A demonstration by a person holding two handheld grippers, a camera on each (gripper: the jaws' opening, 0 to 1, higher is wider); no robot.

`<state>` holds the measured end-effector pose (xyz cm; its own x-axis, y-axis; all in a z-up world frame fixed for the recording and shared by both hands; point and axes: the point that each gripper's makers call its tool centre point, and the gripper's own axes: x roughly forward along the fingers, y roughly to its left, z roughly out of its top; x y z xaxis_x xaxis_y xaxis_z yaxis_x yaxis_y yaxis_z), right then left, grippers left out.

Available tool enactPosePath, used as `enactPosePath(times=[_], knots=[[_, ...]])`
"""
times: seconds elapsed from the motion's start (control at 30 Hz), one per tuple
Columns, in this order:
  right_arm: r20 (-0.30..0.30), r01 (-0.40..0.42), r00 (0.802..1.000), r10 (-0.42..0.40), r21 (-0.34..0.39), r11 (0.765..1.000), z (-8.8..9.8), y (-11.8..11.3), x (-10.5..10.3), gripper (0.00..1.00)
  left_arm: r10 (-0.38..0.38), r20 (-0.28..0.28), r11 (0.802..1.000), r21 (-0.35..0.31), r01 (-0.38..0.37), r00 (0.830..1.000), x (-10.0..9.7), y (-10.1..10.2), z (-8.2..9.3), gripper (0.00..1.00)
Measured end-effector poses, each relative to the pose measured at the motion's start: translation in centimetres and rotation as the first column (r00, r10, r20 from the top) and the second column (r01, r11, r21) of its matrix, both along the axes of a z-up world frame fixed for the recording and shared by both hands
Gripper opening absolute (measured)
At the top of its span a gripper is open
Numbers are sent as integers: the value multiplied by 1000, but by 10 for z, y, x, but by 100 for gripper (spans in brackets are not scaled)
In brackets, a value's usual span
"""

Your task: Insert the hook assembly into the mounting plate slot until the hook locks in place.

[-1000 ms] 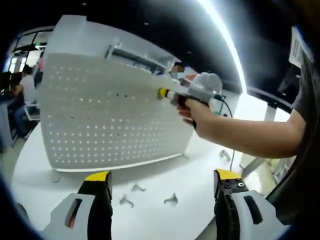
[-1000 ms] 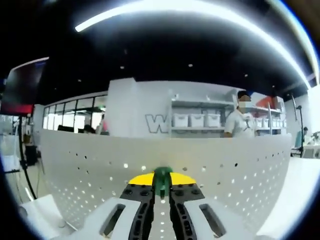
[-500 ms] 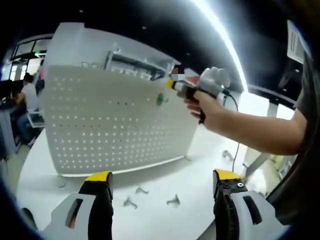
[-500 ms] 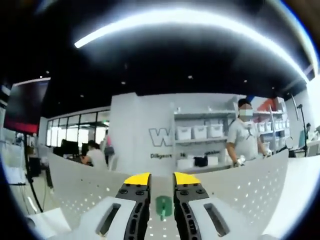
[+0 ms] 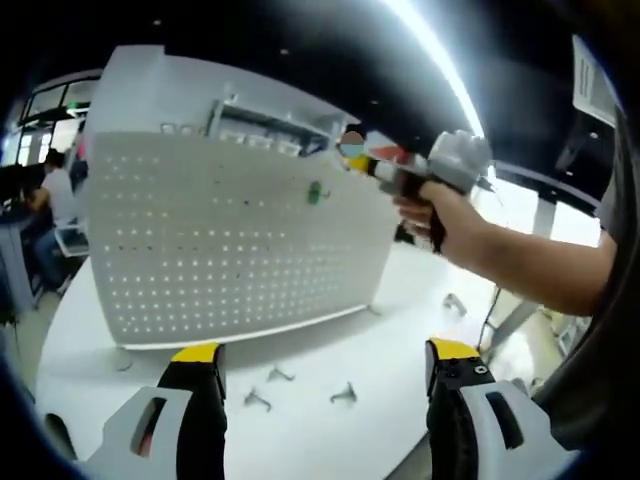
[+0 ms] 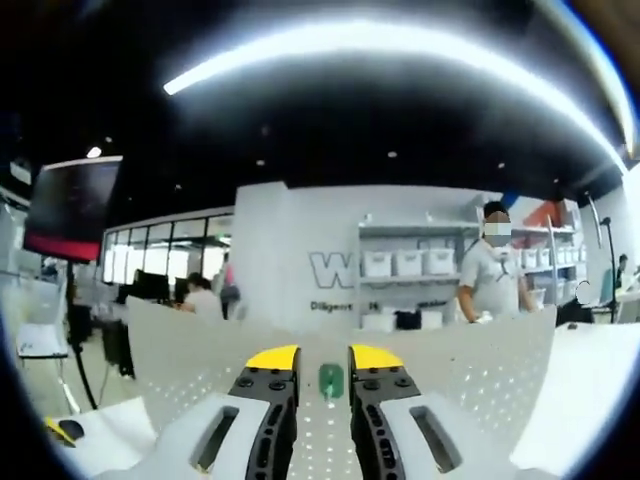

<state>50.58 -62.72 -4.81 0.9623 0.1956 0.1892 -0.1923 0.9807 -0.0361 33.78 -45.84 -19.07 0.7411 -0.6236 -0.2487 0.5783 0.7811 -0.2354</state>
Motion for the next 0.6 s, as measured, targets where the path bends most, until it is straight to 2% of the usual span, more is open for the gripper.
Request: enactPosePath(times=[0.1,0.33,0.5,0.6], knots=[[-47,-52,998,51,-26,998,-17,12,-9,19,-3,-3,1000,2,3,1000,-2,-1,-1,83],[-109,-114,988,106,-67,991,-51,27,-36,21,-9,-5,1000,9,9,1000,-6,-3,-3,83],[-174,-163,974,148,-73,984,-78,38,-55,21,-3,-1,1000,12,3,1000,-6,-1,-1,84],[-194,-186,967,167,-84,979,-88,44,-63,21,1,-6,1000,15,-1,1000,-7,0,-2,83]])
